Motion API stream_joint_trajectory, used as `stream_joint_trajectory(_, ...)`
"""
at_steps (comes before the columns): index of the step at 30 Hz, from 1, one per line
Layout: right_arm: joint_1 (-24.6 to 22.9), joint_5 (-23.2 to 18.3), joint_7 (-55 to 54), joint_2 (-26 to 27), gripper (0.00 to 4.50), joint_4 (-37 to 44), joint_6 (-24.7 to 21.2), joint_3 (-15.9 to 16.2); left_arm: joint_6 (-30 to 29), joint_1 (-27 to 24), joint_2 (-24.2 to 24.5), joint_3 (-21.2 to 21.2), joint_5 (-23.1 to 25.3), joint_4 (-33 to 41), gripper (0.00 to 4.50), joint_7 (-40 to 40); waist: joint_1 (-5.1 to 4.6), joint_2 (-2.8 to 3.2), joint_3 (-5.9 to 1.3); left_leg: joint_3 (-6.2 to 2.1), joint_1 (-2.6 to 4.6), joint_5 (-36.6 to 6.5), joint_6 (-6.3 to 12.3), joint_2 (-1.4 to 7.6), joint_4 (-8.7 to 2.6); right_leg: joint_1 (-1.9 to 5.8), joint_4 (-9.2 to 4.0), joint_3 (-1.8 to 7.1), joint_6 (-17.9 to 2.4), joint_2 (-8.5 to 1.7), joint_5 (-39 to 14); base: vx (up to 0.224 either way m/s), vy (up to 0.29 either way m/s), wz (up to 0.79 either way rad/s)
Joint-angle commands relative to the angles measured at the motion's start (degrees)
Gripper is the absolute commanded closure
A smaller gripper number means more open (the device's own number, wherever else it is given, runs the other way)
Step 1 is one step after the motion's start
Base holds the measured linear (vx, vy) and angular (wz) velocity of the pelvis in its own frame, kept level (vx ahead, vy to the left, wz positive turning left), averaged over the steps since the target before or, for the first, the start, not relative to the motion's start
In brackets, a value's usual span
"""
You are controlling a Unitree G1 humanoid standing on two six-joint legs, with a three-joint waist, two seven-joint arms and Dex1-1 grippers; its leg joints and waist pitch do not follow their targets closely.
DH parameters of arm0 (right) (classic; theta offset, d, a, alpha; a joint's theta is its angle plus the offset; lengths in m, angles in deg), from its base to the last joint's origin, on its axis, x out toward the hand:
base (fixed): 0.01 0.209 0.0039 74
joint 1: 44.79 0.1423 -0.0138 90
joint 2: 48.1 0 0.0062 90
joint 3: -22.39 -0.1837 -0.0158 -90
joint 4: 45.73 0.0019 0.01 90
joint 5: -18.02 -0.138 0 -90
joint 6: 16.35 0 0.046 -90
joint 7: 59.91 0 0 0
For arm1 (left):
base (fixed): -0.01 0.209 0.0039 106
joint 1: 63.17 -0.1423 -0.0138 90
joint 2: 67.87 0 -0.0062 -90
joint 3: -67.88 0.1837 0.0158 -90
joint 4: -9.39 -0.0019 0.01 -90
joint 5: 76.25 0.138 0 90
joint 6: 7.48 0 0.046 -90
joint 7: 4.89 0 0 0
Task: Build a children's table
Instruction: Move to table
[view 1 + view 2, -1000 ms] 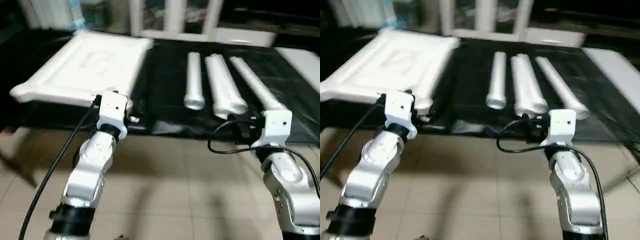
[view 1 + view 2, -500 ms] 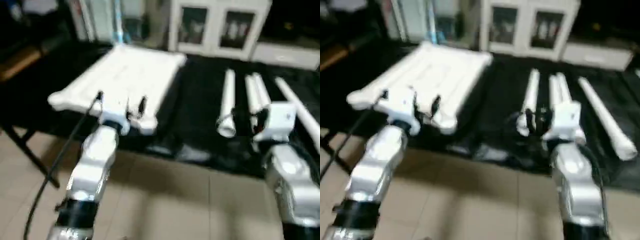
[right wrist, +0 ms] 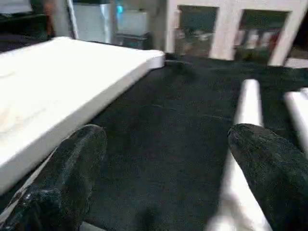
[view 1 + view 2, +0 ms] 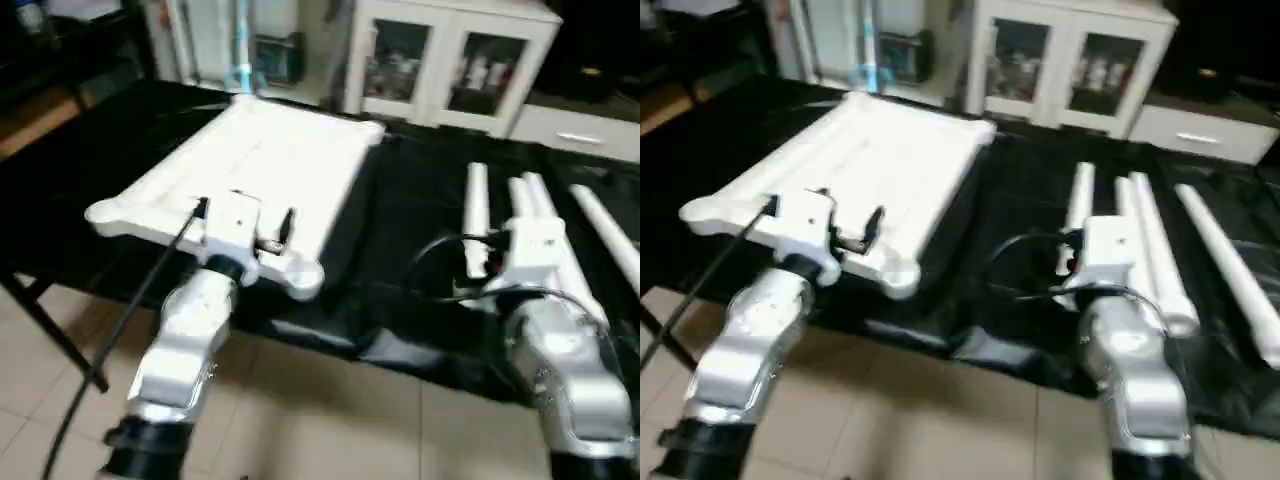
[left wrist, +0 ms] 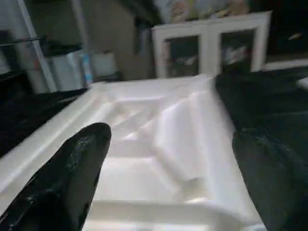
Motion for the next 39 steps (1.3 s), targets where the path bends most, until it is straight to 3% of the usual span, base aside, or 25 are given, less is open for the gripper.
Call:
stream_joint_trajectory(1,-0.5,0.8,-1.6,-0.7,0.01,0.4,0.9,-2.1,-0.8,0.5,-0.8,1.4,0.1,0.9,0.0,-1.2,-2.08,1.65,-3.19,-5.94,6.71,-7.0,13.54,7.86,-7.73,-4.29,0.99,-0.2,0.3,-1.5,-0.1,0.094,0.059,0.1)
stream_joint_trajectory(3,-0.7,0.3,-1.5,-0.4,0.01,1.0,0.7,-2.6,-1.0,0.6,-0.7,1.3,-0.3,0.5,0.0,-1.4,-2.04,-0.52,-2.74,-2.92,4.66,-4.8,16.76,4.91,-6.54,-2.26,-2.95,1.43,-0.2,-3.72,4.3,0.096,0.037,0.11)
stream_joint_trajectory(4,-0.8,-0.1,-1.3,-0.2,0.01,1.3,0.5,-2.9,-1.0,0.7,-0.7,1.2,-0.4,0.3,0.0,-1.4,-0.53,-2.03,-3.24,0.51,-0.51,-2.6,15.33,0.65,-3.52,3.88,-5.29,4.97,-6.7,-6.52,5.3,0.089,-0.016,0.08)
stream_joint_trajectory(5,-1.0,0.3,-1.6,-0.7,0.01,1.7,0.2,-2.9,-1.0,0.9,-0.8,1.1,-0.4,0.0,0.0,-1.5,1.31,-3.0,-3.96,0.78,-4.05,-0.3,12.5,0.26,0.32,8.23,-7.64,8.06,-10.0,-10.21,-0.8,0.089,-0.016,0.08)
stream_joint_trajectory(7,-0.9,-0.2,-1.8,-0.5,0.01,1.7,-0.2,-3.8,-1.1,0.9,-1.2,1.2,-0.5,0.0,0.0,-1.4,2.43,-1.88,-3.97,-0.07,-6.24,3.9,7.46,2.26,0.82,8.98,-6.8,7.54,-15.4,-10.09,1.9,0.091,0.006,0.03)
stream_joint_trajectory(8,-0.8,-0.4,-1.6,-0.7,0.01,1.4,-0.3,-4.2,-1.3,0.4,-1.3,1.4,-0.4,0.7,0.0,-1.3,1.75,0.43,-4.03,1.42,-1.49,6.3,1.56,3.98,-3.76,4.97,-5.42,5.16,-13.2,-3.59,0.5,0.092,0.014,0.0)
stream_joint_trajectory(9,-0.8,-0.4,-1.6,-0.7,0.01,1.4,-0.3,-4.2,-1.3,0.4,-1.3,1.4,-0.4,0.7,0.0,-1.3,0.87,0.81,-3.28,0.96,1.33,3.9,-0.33,5.68,-6.02,1.85,-3.81,3.48,-9.7,-0.49,-1.3,0.121,0.041,-0.24)
stream_joint_trajectory(10,-0.6,-0.4,-1.4,-0.9,0.01,1.2,-0.3,-4.2,-1.6,-0.2,-1.3,1.5,-0.4,1.4,0.0,-1.3,-0.79,2.17,-3.77,-1.53,8.43,0.6,-3.91,11.09,-7.31,-4.51,0.8,1.58,-4.0,-0.57,-4.7,0.137,0.051,-0.43)
stream_joint_trajectory(12,-0.3,-0.6,-1.0,-1.1,0.01,0.9,-0.4,-4.0,-1.9,-0.8,-1.3,1.6,-0.4,2.1,0.0,-1.3,-0.63,-0.01,-3.01,0.37,8.0,-3.5,-4.77,12.64,-9.29,-4.89,2.46,0.13,2.1,-2.45,-1.8,0.109,0.037,-0.46)
stream_joint_trajectory(13,-0.1,-0.6,-0.7,-1.5,0.01,0.6,-0.4,-3.6,-2.0,-1.2,-1.2,1.5,-0.2,2.4,0.0,-1.2,-0.2,-1.09,-2.55,4.23,8.65,-8.7,-5.42,11.1,-9.71,-5.24,0.91,-0.04,0.2,-3.07,0.9,0.082,-0.011,-0.49)
stream_joint_trajectory(15,0.1,-0.2,-0.3,-1.7,0.01,0.4,-0.6,-3.1,-2.1,-1.2,-1.3,1.1,-0.1,2.5,0.0,-1.2,1.15,-3.3,-2.15,10.0,7.62,-18.3,-7.37,3.22,-5.63,-2.29,-4.81,4.86,-9.6,-2.79,-4.2,0.106,-0.03,-0.5)
stream_joint_trajectory(16,0.3,-0.4,-0.1,-1.6,0.01,0.3,-0.8,-3.1,-2.0,-1.2,-1.2,1.1,0.0,2.5,0.0,-1.1,4.4,-5.64,-2.28,4.55,-1.91,-11.9,-1.24,1.7,2.37,8.2,-8.44,11.62,-14.6,-12.18,-11.9,0.173,-0.033,-0.4)
stream_joint_trajectory(18,0.7,-0.6,0.1,-1.4,0.01,0.0,-0.9,-3.2,-2.0,-1.0,-1.2,1.1,0.1,2.6,0.0,-0.8,4.53,-4.79,-3.7,0.98,-5.84,-0.7,1.0,2.23,4.62,9.55,-6.75,11.13,-17.7,-11.31,-1.8,0.169,-0.024,-0.3)
stream_joint_trajectory(19,0.8,-0.6,0.1,-1.4,0.01,0.0,-0.9,-3.2,-2.0,-1.0,-1.2,1.1,0.1,2.7,0.0,-0.7,3.83,-4.3,-3.31,0.4,-6.24,5.1,1.07,2.21,2.81,8.11,-6.18,7.89,-18.5,-8.6,5.6,0.114,-0.021,-0.1)
stream_joint_trajectory(20,1.1,-0.6,0.3,-1.3,0.01,-0.3,-0.8,-3.1,-1.9,-0.9,-1.2,1.1,0.2,2.7,0.0,-0.6,3.23,-2.47,-3.11,0.82,-4.84,12.1,2.91,2.61,-2.45,5.84,-6.0,3.55,-16.2,-4.33,3.4,0.176,0.004,-0.05)
stream_joint_trajectory(21,1.4,-0.7,0.6,-1.5,0.01,-0.5,-0.8,-2.6,-1.8,-0.8,-1.3,1.1,0.4,2.6,0.0,-0.6,2.6,1.25,-3.36,-0.6,-0.72,8.7,5.25,5.24,-6.94,3.47,-5.02,0.24,-8.9,-0.48,-4.5,0.113,0.013,0.03)
stream_joint_trajectory(22,1.4,-0.7,0.6,-1.5,0.01,-0.5,-0.8,-2.6,-1.8,-0.8,-1.3,1.1,0.4,2.6,0.0,-0.6,0.58,1.48,-2.46,-2.79,0.32,-0.6,7.44,8.02,-8.23,1.28,-2.23,-0.68,-5.8,0.88,-7.6,0.129,0.069,-0.02)
stream_joint_trajectory(23,1.5,-0.9,1.2,-1.7,0.01,-0.4,-1.0,-2.1,-1.8,-0.6,-1.2,1.1,0.7,2.6,0.0,-0.6,-0.39,1.27,-4.09,-6.17,5.43,-7.7,11.76,11.24,-8.02,-1.57,1.64,-0.36,-2.7,-0.25,-7.8,0.067,0.043,-0.07)
stream_joint_trajectory(24,1.5,-1.0,1.3,-1.7,0.01,-0.4,-1.0,-2.0,-1.8,-0.6,-1.2,1.2,0.7,2.6,0.0,-0.6,-0.64,1.12,-3.84,-6.53,5.67,-7.3,14.21,11.42,-7.77,-2.56,2.62,0.01,-1.0,-0.62,-6.3,0.134,0.054,-0.02)
stream_joint_trajectory(26,1.4,-1.7,3.7,-2.4,0.01,0.5,-1.2,-0.6,-2.0,-0.2,-1.2,0.7,0.6,2.5,0.0,-0.6,-0.63,-0.99,-4.05,-5.67,5.51,12.6,26.11,10.37,-5.17,-5.39,2.14,1.98,4.7,-2.72,2.1,0.111,0.008,0.08)
stream_joint_trajectory(27,1.3,-1.8,4.1,-2.3,0.01,0.7,-1.2,-0.5,-2.2,-0.1,-1.2,0.6,0.5,2.6,0.0,-0.5,-0.2,-1.86,-4.15,-4.46,4.12,18.5,26.13,8.71,-3.77,-5.06,0.17,3.17,4.4,-3.77,6.5,0.07,-0.025,0.01)
stream_joint_trajectory(28,1.5,-1.9,4.3,-2.3,0.01,0.6,-1.3,-0.7,-2.3,0.1,-1.2,0.6,0.5,2.4,0.0,-0.3,1.73,-3.87,-3.99,0.85,-2.61,18.0,19.13,1.83,-0.99,0.22,-2.92,5.73,1.9,-6.0,18.5,0.072,-0.064,0.01)
stream_joint_trajectory(29,1.4,-1.7,4.5,-2.4,0.01,0.6,-1.3,-0.6,-2.4,0.0,-1.2,0.4,0.1,2.5,0.0,-0.4,3.2,-4.2,-4.52,1.02,-5.29,15.6,11.55,0.99,-1.8,3.46,-1.84,6.53,2.2,-6.71,35.0,0.072,-0.064,0.01)
stream_joint_trajectory(32,1.5,-1.8,4.8,-2.5,0.01,0.6,-1.2,-0.7,-3.2,-0.4,-0.6,-0.1,-1.5,2.8,0.0,-2.2,2.67,-3.03,-4.42,0.9,-3.22,15.1,1.03,2.41,-3.89,2.56,-0.39,3.34,2.8,-3.73,49.7,0.035,-0.075,0.04)
stream_joint_trajectory(39,1.1,-3.8,9.8,-4.6,0.01,1.7,-0.1,0.2,-2.3,-3.3,10.3,-2.4,-8.7,3.8,0.0,-20.2,1.55,-1.03,-2.41,0.71,-0.82,-11.7,-5.54,5.51,-7.75,0.71,-4.36,3.17,-4.2,-3.69,-2.0,-0.033,0.014,0.0)
